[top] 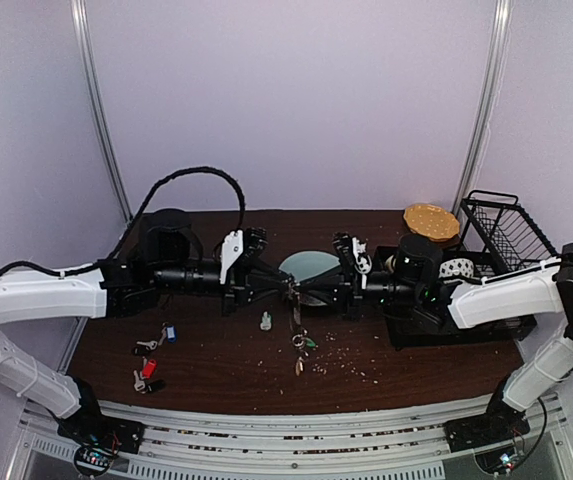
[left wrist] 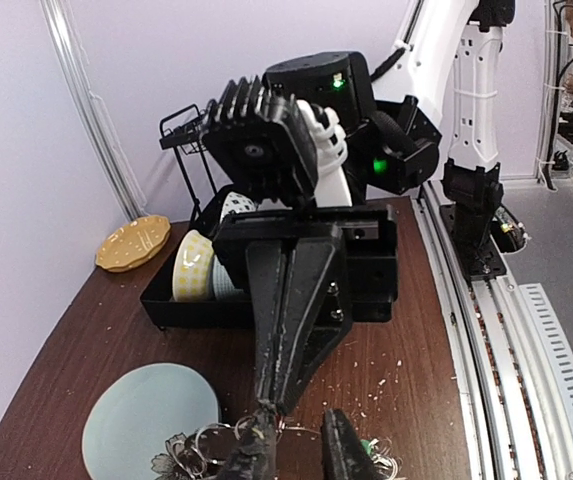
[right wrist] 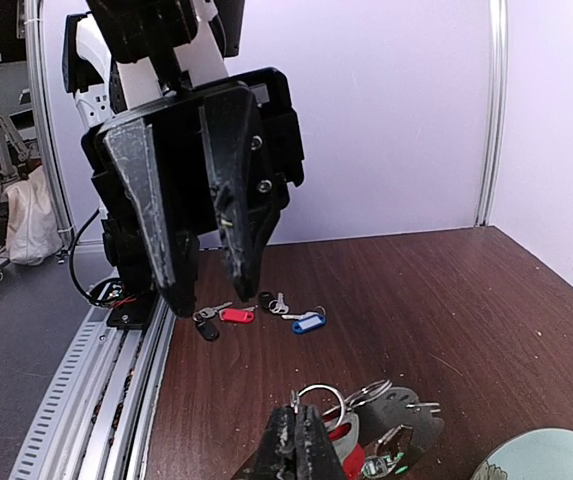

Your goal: Put the keys on the keyring

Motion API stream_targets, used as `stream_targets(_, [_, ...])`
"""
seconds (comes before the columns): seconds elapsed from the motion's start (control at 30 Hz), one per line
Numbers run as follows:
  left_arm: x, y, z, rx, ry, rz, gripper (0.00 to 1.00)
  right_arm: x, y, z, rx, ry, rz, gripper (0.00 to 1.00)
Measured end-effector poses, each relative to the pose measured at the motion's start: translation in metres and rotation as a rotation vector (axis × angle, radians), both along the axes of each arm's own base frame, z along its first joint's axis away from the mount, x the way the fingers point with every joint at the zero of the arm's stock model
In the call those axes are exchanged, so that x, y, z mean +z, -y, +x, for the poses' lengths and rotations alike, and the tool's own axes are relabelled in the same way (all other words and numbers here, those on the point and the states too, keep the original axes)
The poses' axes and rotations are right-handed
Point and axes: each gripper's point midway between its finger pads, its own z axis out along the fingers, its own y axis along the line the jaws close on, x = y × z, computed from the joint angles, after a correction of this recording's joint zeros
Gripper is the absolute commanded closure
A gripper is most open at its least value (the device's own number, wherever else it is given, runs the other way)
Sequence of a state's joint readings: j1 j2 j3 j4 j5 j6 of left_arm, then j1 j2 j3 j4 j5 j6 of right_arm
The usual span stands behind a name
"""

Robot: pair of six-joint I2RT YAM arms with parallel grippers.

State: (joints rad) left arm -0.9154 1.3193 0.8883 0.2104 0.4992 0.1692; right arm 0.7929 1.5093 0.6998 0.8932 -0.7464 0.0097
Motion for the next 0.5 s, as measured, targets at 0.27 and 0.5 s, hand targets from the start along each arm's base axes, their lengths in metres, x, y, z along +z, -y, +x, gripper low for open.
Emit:
stream_targets(0.27, [-0.015, 0.013, 0.019, 0.050, -0.035, 0.038, 0.87, 0.004, 0.000, 0.000, -0.001, 0.013, 0.015, 1.00])
stream_targets(0.5, [-0.030, 0.018, 0.023, 0.051, -0.065, 0.088, 0.91, 0.004, 0.000, 0.001, -0.004, 0.015, 0.013, 1.00])
